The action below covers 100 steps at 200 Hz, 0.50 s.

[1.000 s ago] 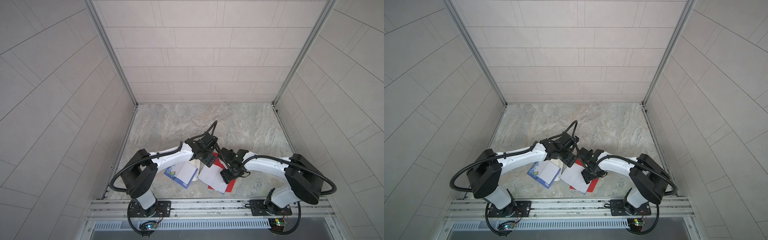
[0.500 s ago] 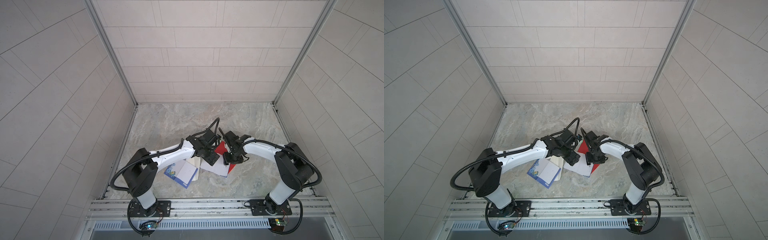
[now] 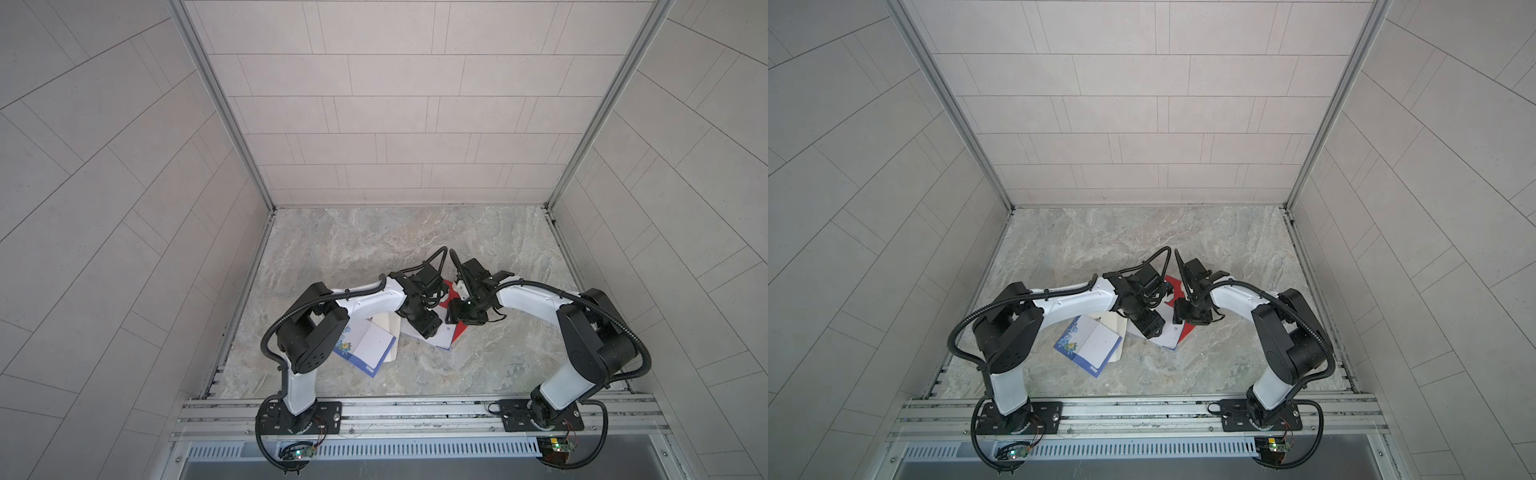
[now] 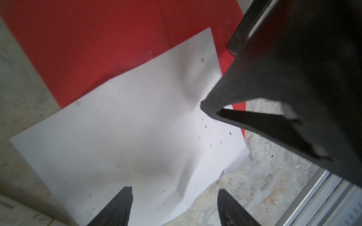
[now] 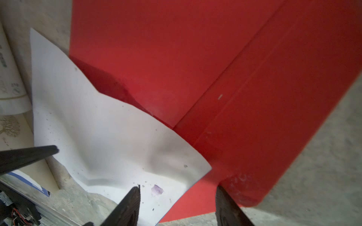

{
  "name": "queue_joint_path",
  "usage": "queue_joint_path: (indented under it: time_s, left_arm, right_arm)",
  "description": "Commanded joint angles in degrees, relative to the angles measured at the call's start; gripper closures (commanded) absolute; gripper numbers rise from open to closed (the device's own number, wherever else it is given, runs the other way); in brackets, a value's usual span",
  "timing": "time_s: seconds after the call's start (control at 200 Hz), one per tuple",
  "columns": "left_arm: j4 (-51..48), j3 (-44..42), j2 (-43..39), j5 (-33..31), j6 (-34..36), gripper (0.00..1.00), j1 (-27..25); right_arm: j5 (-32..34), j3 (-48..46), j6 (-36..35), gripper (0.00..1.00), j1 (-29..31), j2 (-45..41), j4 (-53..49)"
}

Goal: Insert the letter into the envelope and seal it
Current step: 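Grasp the white letter with both grippers and lift it off the envelope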

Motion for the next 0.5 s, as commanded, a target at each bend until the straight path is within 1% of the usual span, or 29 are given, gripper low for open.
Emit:
queue_joint_path:
  time_s: [0.0, 0.24, 0.495]
  left_arm:
    - [-1.7, 1.5, 1.0, 2.4, 2.5, 0.25, -0.4]
    - [-1.4, 1.6, 4.1, 2.7, 3.3, 0.24, 0.2]
    - [2.3, 0.4, 4.5, 6.3, 1.2, 0.24, 2.2]
  right_arm:
    - [-1.1, -2.3, 0.8, 0.37, 0.0, 2.4, 5.3]
    - [-4.8, -3.6, 3.0, 0.38, 0.1, 2.7, 11.1]
    - [-8.5, -4.0, 3.5, 0.37, -0.1, 2.3, 16.2]
